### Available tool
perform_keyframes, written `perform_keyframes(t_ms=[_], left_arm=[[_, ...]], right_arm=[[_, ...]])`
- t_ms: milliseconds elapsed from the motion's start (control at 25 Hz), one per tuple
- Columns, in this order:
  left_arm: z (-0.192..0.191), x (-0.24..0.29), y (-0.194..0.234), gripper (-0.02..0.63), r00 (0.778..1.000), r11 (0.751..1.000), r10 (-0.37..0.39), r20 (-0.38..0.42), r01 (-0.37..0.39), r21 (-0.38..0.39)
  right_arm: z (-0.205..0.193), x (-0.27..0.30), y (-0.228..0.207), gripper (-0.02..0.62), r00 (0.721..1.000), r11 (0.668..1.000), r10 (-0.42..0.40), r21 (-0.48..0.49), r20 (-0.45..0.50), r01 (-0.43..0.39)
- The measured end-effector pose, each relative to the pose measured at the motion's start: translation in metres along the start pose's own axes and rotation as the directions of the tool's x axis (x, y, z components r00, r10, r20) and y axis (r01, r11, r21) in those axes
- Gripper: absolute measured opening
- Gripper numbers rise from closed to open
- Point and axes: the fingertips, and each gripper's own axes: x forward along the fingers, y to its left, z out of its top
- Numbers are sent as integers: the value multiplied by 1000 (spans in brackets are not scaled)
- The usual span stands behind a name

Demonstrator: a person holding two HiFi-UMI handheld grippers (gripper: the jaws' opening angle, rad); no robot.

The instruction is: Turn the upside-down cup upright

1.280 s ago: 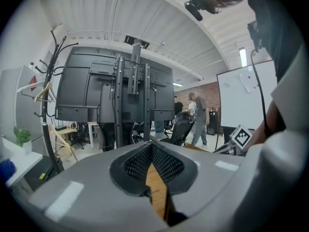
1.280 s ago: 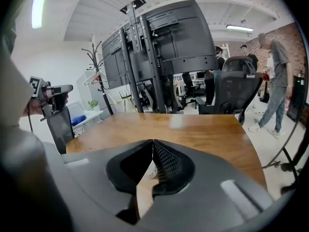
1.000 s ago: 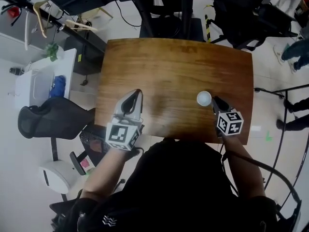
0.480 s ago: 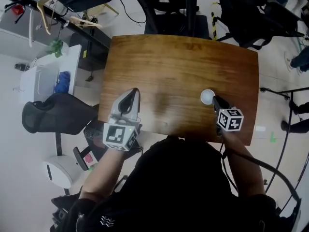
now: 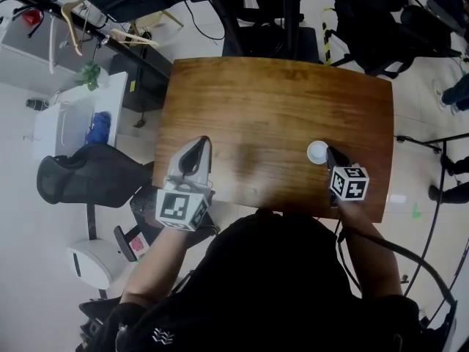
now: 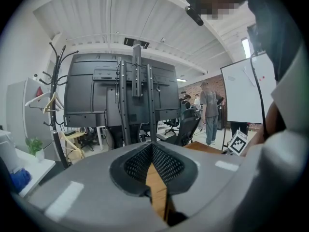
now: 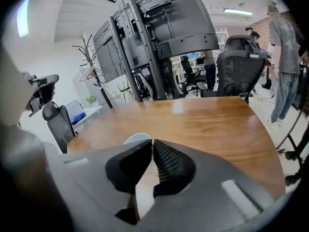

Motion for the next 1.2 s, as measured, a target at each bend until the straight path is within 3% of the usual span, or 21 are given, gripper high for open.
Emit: perform_keyframes(t_ms=[400,680,880,1200], left_arm=[[10,23,-12,0,997,998,-58,49,59,-16],[13,25,-14,0,996,997,-71,47,71,-5],[10,15,-6,0,999,999,-43,28,43,0],[4,-5,9,0,1000,1000,12,5,-12,6]], right_arm=[[0,-37,-53,14,972,970,-236,-65,-9,235],[-8,-27,-17,17,981,963,-190,-201,-33,180],[-17,-7,6,25,989,971,-137,-206,-62,122],[-23,19,24,26,990,956,-124,-274,-61,103]])
